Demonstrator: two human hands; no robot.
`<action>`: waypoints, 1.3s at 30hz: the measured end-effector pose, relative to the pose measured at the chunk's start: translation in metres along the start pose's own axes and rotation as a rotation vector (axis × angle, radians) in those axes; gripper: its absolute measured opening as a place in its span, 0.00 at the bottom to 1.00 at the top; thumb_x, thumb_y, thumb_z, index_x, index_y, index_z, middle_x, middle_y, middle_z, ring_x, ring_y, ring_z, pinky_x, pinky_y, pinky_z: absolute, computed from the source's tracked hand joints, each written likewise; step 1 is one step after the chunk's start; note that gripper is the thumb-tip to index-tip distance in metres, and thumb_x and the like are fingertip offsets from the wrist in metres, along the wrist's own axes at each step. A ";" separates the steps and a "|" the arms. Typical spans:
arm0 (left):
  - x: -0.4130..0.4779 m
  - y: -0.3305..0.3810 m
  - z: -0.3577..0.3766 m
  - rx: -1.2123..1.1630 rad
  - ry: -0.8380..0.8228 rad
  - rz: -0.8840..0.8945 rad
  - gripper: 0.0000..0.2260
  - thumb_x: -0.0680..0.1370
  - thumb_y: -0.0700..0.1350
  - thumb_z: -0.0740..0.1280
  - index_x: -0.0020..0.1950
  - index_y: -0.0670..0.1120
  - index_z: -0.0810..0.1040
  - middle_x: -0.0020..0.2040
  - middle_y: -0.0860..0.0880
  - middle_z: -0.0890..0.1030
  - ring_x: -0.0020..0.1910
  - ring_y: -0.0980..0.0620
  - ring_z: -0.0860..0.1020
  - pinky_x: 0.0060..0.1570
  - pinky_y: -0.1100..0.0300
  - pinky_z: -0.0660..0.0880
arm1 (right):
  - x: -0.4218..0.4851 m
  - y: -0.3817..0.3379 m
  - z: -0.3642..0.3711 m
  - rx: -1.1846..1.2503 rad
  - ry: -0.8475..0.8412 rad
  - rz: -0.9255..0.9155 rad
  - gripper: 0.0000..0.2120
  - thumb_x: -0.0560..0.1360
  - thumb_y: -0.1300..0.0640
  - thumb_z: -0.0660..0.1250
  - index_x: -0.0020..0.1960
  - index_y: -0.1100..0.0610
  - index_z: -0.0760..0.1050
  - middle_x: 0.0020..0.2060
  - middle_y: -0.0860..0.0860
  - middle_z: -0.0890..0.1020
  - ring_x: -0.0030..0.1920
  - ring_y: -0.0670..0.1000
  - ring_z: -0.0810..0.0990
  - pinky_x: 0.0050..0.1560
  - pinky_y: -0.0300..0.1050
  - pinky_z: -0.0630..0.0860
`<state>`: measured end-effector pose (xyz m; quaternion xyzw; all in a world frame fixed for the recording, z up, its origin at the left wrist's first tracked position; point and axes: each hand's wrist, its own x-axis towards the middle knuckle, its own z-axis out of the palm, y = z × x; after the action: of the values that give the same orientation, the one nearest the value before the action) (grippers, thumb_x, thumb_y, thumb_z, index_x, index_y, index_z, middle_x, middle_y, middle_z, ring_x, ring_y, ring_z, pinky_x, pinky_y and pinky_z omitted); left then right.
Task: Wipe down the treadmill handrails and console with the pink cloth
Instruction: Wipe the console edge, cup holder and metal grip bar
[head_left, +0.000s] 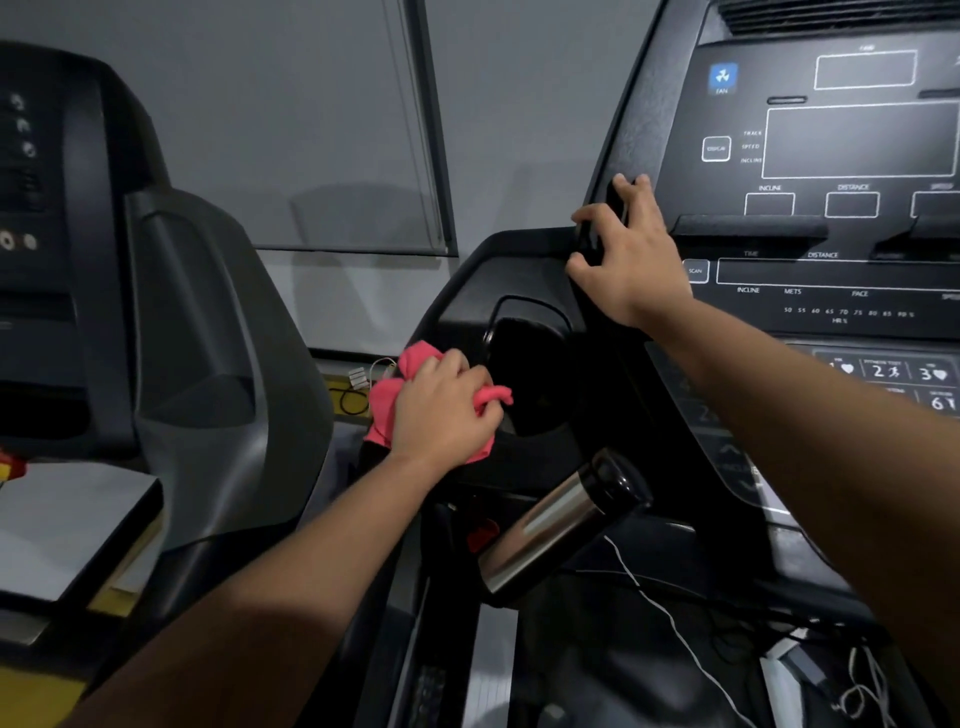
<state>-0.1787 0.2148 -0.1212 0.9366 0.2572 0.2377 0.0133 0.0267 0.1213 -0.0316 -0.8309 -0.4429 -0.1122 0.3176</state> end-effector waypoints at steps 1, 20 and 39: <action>-0.009 0.002 -0.003 -0.009 0.008 -0.003 0.15 0.69 0.55 0.57 0.41 0.49 0.80 0.41 0.50 0.75 0.40 0.48 0.74 0.33 0.56 0.71 | 0.000 -0.001 0.000 0.000 -0.001 0.000 0.21 0.74 0.51 0.64 0.66 0.51 0.70 0.76 0.55 0.55 0.77 0.55 0.45 0.73 0.52 0.56; -0.018 0.063 0.000 -0.288 -0.022 0.435 0.13 0.75 0.50 0.58 0.42 0.46 0.79 0.38 0.48 0.74 0.34 0.48 0.72 0.26 0.57 0.70 | -0.003 -0.008 -0.001 -0.053 0.014 -0.007 0.21 0.74 0.52 0.62 0.66 0.53 0.70 0.76 0.57 0.55 0.77 0.57 0.45 0.74 0.50 0.50; 0.039 0.071 0.017 -0.601 -0.444 -0.021 0.11 0.80 0.46 0.62 0.61 0.46 0.74 0.55 0.42 0.73 0.53 0.42 0.76 0.57 0.52 0.71 | -0.001 -0.008 0.000 -0.044 0.023 -0.006 0.20 0.74 0.52 0.63 0.65 0.53 0.71 0.75 0.58 0.56 0.77 0.57 0.47 0.75 0.51 0.52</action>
<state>-0.1076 0.1739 -0.1088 0.9169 0.1765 0.0934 0.3455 0.0200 0.1238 -0.0287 -0.8351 -0.4390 -0.1323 0.3041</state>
